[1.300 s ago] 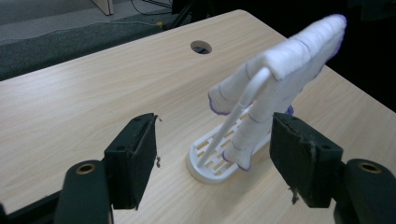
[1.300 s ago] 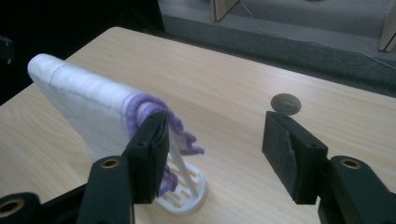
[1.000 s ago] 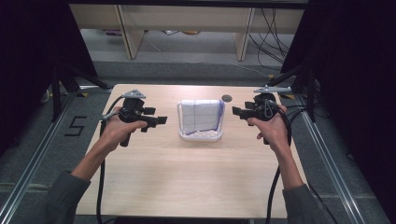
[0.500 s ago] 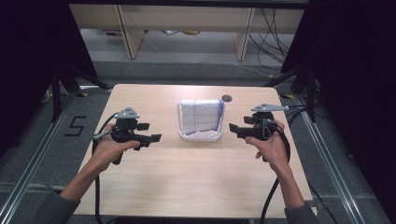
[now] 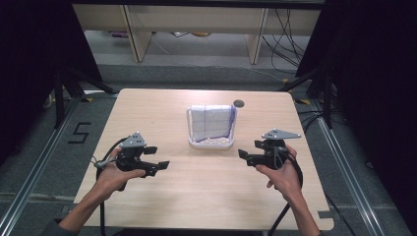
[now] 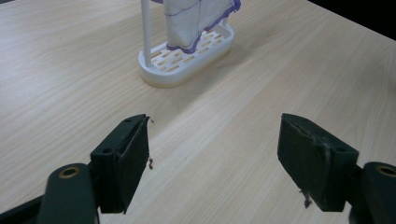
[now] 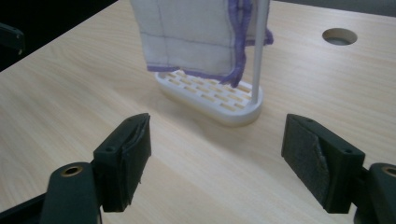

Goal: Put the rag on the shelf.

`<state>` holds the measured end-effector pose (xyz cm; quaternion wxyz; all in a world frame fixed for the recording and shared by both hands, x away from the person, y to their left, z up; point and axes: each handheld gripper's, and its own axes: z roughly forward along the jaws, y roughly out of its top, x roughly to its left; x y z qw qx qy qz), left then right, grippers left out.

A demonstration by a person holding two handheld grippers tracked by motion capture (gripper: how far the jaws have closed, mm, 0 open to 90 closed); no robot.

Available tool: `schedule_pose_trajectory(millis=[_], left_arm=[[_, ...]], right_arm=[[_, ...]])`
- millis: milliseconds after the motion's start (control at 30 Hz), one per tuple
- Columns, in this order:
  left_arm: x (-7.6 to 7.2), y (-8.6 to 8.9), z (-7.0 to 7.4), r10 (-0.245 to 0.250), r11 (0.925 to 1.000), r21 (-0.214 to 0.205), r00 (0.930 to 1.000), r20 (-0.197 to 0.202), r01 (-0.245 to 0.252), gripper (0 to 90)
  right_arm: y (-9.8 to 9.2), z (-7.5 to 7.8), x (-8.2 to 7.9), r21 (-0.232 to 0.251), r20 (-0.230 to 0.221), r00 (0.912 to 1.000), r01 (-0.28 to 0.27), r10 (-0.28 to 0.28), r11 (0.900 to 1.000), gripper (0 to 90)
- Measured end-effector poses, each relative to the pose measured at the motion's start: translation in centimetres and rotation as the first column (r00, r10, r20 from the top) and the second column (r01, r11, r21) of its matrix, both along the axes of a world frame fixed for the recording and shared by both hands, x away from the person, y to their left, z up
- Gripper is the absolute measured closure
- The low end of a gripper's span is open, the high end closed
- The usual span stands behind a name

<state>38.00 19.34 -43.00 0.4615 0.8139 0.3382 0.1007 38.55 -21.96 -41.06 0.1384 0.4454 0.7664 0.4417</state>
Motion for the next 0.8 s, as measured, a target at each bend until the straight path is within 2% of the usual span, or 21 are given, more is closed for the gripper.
schedule_pose_trajectory(millis=[133, 167, 233, 267, 300, 333, 367, 433, 500, 533, 600, 633, 700, 733, 767, 800], left_arm=[[-0.6, 0.2, -0.9, 0.002, 1.0000, 0.001, 1.0000, 0.000, -0.002, 23.6], [-0.8, 0.3, -1.1, 0.005, 0.9999, 0.009, 1.0000, -0.001, -0.005, 23.6], [-1.2, 0.4, -1.6, 0.004, 0.9997, 0.026, 0.9999, 0.009, -0.004, 23.4], [-1.4, 0.4, -1.9, 0.013, 0.9994, 0.033, 0.9998, 0.018, -0.013, 23.3], [-1.6, 0.4, -2.0, 0.008, 0.9994, 0.032, 0.9998, 0.020, -0.008, 23.0], [-1.8, 0.5, -2.3, 0.015, 0.9994, 0.030, 0.9997, 0.022, -0.016, 22.8], [-2.0, 0.6, -2.7, 0.010, 0.9996, 0.024, 0.9999, 0.013, -0.011, 22.5], [-2.6, 0.7, -3.3, 0.014, 0.9994, 0.031, 0.9999, 0.008, -0.014, 22.3], [-3.1, 0.9, -3.9, -0.001, 0.9989, 0.046, 0.9999, 0.017, 0.000, 22.0], [-3.4, 0.8, -4.2, 0.003, 0.9992, 0.041, 0.9997, 0.025, -0.004, 21.7], [-3.8, 1.1, -4.4, -0.003, 0.9973, 0.074, 0.9995, 0.030, 0.001, 21.1], [-4.1, 1.0, -4.6, 0.003, 0.9982, 0.061, 0.9994, 0.033, -0.005, 21.0], [-4.3, 1.2, -4.8, -0.005, 0.9973, 0.073, 0.9995, 0.031, 0.003, 20.7], [-4.5, 1.2, -4.9, 0.003, 0.9981, 0.062, 0.9996, 0.029, -0.005, 20.8], [-4.6, 1.2, -5.1, 0.010, 0.9976, 0.068, 0.9994, 0.032, -0.013, 20.7], [-4.7, 1.2, -5.3, 0.011, 0.9979, 0.063, 0.9993, 0.036, -0.013, 20.7]], right_arm=[[0.4, -0.8, -0.8, 0.004, 0.011, 0.9999, -0.001, 0.001, 1.0000, 20.7], [0.4, -1.0, -0.8, -0.003, 0.008, 0.9998, -0.020, 0.020, 0.9998, 20.5], [0.7, -1.6, -1.3, 0.000, 0.006, 0.9999, -0.014, 0.014, 0.9999, 19.4], [0.7, -1.8, -1.6, 0.001, -0.019, 0.9996, -0.019, 0.019, 0.9998, 18.9], [0.7, -2.2, -1.6, -0.012, 0.013, 0.9994, -0.032, 0.032, 0.9994, 18.6], [0.9, -2.5, -1.9, -0.004, 0.006, 0.9996, -0.026, 0.026, 0.9997, 18.6], [0.8, -2.7, -2.1, -0.029, 0.012, 0.9992, -0.038, 0.039, 0.9988, 18.2], [1.3, -3.4, -2.9, -0.043, 0.008, 0.9997, -0.023, 0.023, 0.9988, 18.2], [1.5, -4.1, -3.3, -0.047, 0.004, 0.9986, -0.052, 0.052, 0.9975, 18.2], [1.5, -4.5, -3.5, -0.055, 0.010, 0.9976, -0.067, 0.068, 0.9962, 18.2], [1.7, -5.1, -4.0, -0.064, 0.000, 0.9977, -0.067, 0.068, 0.9956, 18.2], [1.7, -5.4, -4.3, -0.062, -0.018, 0.9965, -0.082, 0.081, 0.9947, 18.1], [1.9, -5.9, -4.7, -0.069, -0.027, 0.9964, -0.082, 0.080, 0.9942, 18.1], [1.9, -6.1, -4.9, -0.065, -0.027, 0.9961, -0.086, 0.084, 0.9942, 18.0], [1.9, -6.2, -5.1, -0.081, -0.027, 0.9964, -0.082, 0.080, 0.9933, 17.6], [1.9, -6.4, -5.3, -0.069, -0.034, 0.9960, -0.085, 0.083, 0.9940, 17.2]])
